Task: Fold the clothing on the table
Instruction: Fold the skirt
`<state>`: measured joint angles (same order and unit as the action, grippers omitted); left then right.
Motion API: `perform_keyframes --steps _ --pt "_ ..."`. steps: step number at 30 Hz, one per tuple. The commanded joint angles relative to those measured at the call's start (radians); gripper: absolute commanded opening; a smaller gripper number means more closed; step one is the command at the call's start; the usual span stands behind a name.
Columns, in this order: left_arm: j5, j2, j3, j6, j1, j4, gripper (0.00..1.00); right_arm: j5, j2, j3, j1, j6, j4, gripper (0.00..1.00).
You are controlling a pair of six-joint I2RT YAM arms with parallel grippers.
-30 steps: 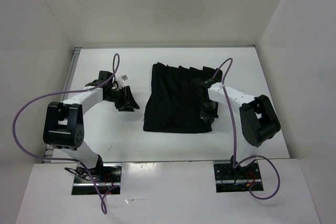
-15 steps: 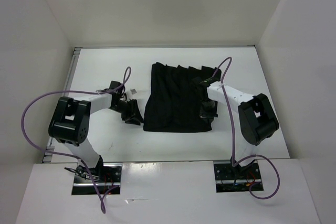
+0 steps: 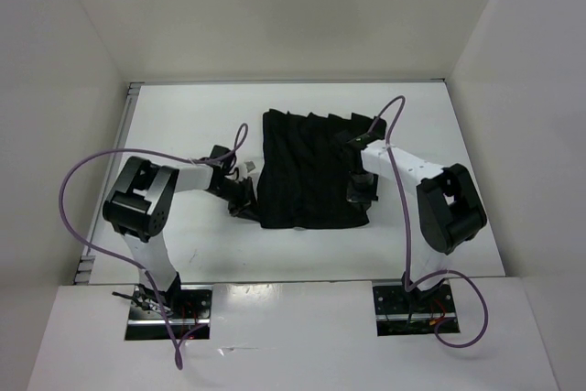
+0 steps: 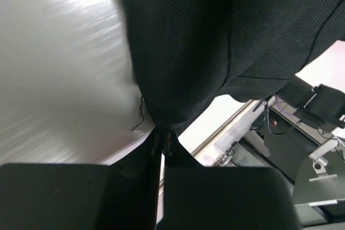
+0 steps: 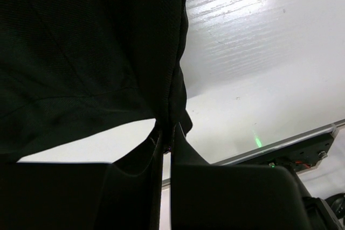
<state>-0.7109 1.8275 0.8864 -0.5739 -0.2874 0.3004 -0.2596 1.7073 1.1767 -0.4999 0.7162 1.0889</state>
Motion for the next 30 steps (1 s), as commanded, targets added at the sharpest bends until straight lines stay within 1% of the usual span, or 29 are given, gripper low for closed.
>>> perform_keyframes --steps 1,3,5,6,8,9,10,11,12,14,16,17,20,21,23,25,27,28,29,30 --pt "0.042 0.03 0.04 0.006 -0.015 -0.04 0.0 -0.035 -0.052 0.064 -0.012 0.031 0.0 0.0" --pt "0.08 -0.026 0.141 0.029 -0.015 0.032 0.0 -0.07 -0.08 0.093 -0.003 0.031 0.009 0.0" --pt "0.105 -0.084 0.227 0.045 0.026 0.098 0.0 -0.079 -0.093 0.127 0.032 0.016 0.009 0.0" --pt "0.114 -0.099 0.32 0.054 0.043 0.112 0.0 -0.079 -0.103 0.177 0.081 -0.001 -0.001 0.0" --pt "0.136 -0.108 0.425 0.072 0.092 0.167 0.0 -0.079 -0.103 0.245 0.141 -0.052 -0.012 0.0" --pt "0.136 -0.108 0.518 0.091 0.109 0.181 0.0 -0.09 -0.103 0.314 0.194 -0.069 -0.024 0.0" --pt "0.145 -0.097 0.552 0.091 0.123 0.192 0.0 -0.09 -0.103 0.345 0.219 -0.087 -0.033 0.0" --pt "0.145 -0.08 0.58 0.091 0.143 0.206 0.0 -0.046 -0.085 0.394 0.242 -0.121 -0.034 0.0" --pt "0.145 -0.08 0.598 0.1 0.143 0.206 0.0 -0.023 -0.084 0.409 0.276 -0.136 -0.047 0.0" --pt "0.136 -0.068 0.609 0.1 0.154 0.206 0.0 -0.009 -0.072 0.42 0.287 -0.147 -0.058 0.0" --pt "0.136 -0.082 0.57 0.1 0.154 0.195 0.0 -0.009 -0.063 0.411 0.287 -0.156 -0.058 0.0" --pt "0.148 -0.091 0.515 0.1 0.154 0.195 0.0 -0.009 -0.075 0.379 0.287 -0.156 -0.058 0.0" --pt "0.148 -0.135 0.424 0.089 0.163 0.16 0.0 0.0 -0.113 0.307 0.287 -0.156 -0.069 0.0" --pt "0.148 -0.145 0.38 0.089 0.163 0.151 0.0 0.0 -0.148 0.295 0.287 -0.156 -0.079 0.0" --pt "0.137 -0.163 0.353 0.08 0.163 0.151 0.0 0.046 -0.187 0.275 0.287 -0.156 -0.092 0.0" --pt "0.125 -0.188 0.353 0.08 0.163 0.141 0.0 0.097 -0.233 0.274 0.287 -0.167 -0.092 0.0" --pt "0.105 -0.166 0.394 0.08 0.163 0.141 0.0 0.124 -0.247 0.317 0.287 -0.192 -0.116 0.0" --pt "0.105 -0.149 0.426 0.08 0.172 0.141 0.0 0.125 -0.247 0.361 0.287 -0.205 -0.116 0.0" --pt "0.091 -0.13 0.513 0.08 0.172 0.141 0.0 0.125 -0.233 0.395 0.296 -0.205 -0.129 0.0" --pt "0.091 -0.082 0.569 0.08 0.172 0.141 0.0 0.125 -0.216 0.435 0.296 -0.221 -0.129 0.0"
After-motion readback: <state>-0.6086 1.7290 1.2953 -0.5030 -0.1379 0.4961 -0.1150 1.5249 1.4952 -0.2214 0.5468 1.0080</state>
